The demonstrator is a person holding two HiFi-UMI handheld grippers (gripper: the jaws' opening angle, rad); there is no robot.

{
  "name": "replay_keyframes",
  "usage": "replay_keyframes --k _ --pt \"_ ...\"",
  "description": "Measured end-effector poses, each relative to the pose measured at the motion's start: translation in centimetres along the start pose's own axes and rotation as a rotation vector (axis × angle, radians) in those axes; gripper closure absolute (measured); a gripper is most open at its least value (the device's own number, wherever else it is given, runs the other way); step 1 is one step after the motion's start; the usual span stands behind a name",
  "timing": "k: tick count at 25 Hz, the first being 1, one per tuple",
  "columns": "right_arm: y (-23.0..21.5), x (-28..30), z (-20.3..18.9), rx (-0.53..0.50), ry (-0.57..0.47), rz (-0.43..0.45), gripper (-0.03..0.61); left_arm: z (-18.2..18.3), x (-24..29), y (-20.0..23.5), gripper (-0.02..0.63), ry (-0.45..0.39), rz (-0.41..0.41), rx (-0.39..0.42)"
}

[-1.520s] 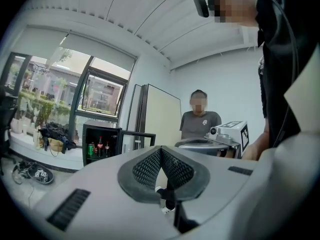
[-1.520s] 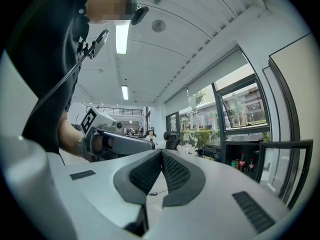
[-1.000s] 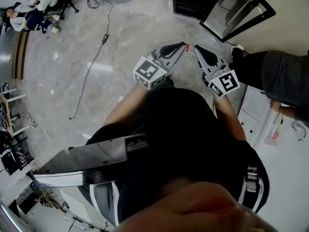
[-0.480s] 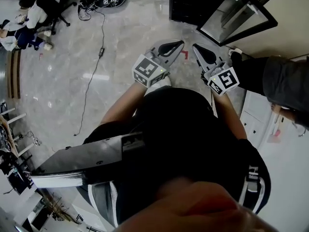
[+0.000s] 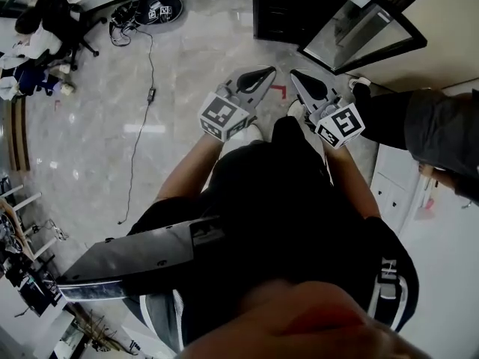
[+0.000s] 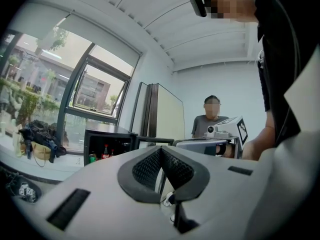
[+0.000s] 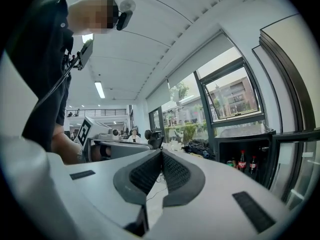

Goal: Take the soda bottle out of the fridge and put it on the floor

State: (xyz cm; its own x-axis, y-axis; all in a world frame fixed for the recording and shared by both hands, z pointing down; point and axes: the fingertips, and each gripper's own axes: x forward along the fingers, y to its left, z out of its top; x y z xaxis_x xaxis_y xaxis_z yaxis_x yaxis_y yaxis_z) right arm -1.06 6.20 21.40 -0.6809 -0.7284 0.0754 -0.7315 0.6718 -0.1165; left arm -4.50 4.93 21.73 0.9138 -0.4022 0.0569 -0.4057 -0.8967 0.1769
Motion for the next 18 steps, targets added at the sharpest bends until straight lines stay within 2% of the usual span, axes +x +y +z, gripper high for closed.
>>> replay_keyframes --k 3,7,13,18 --pt "-2.6 1.6 -1.1 0.005 -0.009 0.011 0.566 -1.2 2.0 2.3 0.609 0.003 0.013 0.002" --pt "-6.6 3.0 -0.7 0.012 -0.019 0.035 0.566 -0.2 5.5 4.2 0.609 0.016 0.039 0.008" --pt "-15.1 5.0 -0.9 0.022 -0.025 0.083 0.566 -0.3 12.5 8.8 0.609 0.044 0.107 0.018" --pt "-23.8 7.5 -3.2 -0.002 -0.029 0.085 0.565 -1.4 18.7 13.6 0.609 0.045 0.175 0.014"
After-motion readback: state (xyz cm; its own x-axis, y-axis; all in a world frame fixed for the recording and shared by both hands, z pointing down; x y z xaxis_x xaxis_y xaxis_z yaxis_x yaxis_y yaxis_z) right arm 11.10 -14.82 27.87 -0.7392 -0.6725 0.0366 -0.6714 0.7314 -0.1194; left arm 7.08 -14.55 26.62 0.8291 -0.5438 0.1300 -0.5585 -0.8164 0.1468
